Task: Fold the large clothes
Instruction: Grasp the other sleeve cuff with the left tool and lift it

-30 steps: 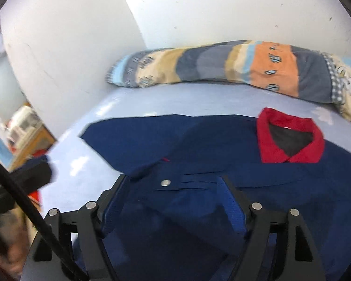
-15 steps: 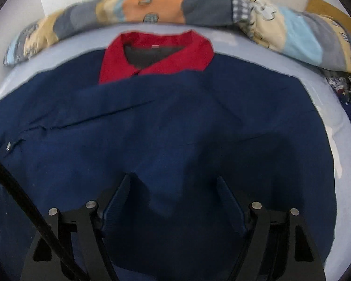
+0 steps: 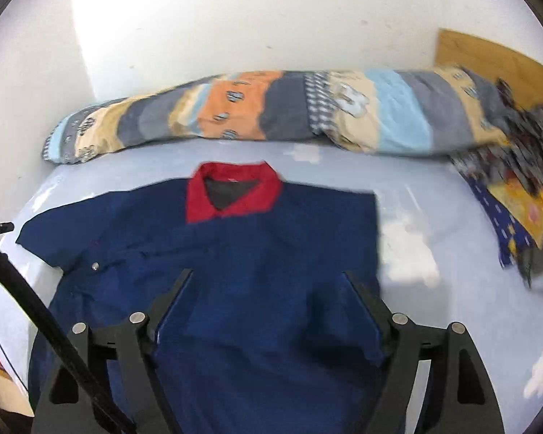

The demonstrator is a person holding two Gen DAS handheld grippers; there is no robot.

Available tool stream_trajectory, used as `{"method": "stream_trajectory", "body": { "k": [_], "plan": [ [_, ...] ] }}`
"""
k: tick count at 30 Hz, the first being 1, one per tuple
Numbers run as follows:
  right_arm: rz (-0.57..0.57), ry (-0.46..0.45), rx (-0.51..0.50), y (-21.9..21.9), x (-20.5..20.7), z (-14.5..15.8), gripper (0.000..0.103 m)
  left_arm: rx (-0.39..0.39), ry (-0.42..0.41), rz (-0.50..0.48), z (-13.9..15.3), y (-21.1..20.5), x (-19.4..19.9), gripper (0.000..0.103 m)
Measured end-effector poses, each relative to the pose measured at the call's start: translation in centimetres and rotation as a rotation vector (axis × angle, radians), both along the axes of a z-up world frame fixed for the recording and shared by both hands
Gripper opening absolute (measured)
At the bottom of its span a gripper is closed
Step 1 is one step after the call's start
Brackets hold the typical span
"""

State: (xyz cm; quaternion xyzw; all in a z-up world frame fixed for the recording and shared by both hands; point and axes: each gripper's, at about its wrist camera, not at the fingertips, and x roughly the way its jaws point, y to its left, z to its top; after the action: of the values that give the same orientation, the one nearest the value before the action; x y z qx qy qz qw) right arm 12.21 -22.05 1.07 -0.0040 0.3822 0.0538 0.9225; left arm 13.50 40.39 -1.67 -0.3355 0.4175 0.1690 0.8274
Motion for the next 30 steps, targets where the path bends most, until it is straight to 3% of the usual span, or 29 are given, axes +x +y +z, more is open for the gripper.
{"method": "stream_trajectory", "body": {
  "k": [3, 5, 7, 9, 11, 14, 21, 24, 29, 30],
  "plan": [
    [-0.017, 0.05, 0.105, -1.0, -2.3, -1.0, 0.083, -0.014, 0.001, 0.092, -1.2, 6.0, -0.5, 0.101],
    [0.005, 0.06, 0.109, -0.4, -3.5, -1.5, 0.083, -0.045, -0.007, 0.154, -2.4, 10.4, -1.0, 0.097],
    [0.051, 0.045, 0.079, 0.8, -4.4, -1.8, 0.083, -0.114, -0.022, 0.212, -4.2, 14.2, -1.4, 0.075],
    [0.12, 0.023, 0.049, 2.7, -5.0, -1.7, 0.083, -0.19, -0.028, 0.258, -6.1, 17.0, -1.4, 0.062],
    [0.16, 0.01, 0.041, 4.1, -4.9, -1.9, 0.083, -0.199, -0.01, 0.274, -7.5, 19.0, -0.7, 0.061],
    [0.207, -0.009, 0.042, 5.7, -4.4, -2.1, 0.083, -0.228, -0.045, 0.283, -8.6, 20.6, 0.5, 0.058],
    [0.285, -0.025, 0.017, 8.2, -4.3, -2.7, 0.083, -0.311, -0.116, 0.339, -11.2, 23.5, 2.8, 0.037],
    [0.3, -0.032, 0.033, 8.7, -4.3, -2.7, 0.083, -0.366, -0.186, 0.393, -12.7, 24.6, 3.0, 0.036],
    [0.324, -0.051, 0.038, 9.2, -4.3, -2.7, 0.083, -0.398, -0.301, 0.403, -13.0, 25.0, 3.3, 0.035],
    [0.319, -0.05, 0.033, 9.2, -4.2, -2.8, 0.083, -0.434, -0.358, 0.387, -13.2, 25.0, 3.4, 0.015]
  ]
}}
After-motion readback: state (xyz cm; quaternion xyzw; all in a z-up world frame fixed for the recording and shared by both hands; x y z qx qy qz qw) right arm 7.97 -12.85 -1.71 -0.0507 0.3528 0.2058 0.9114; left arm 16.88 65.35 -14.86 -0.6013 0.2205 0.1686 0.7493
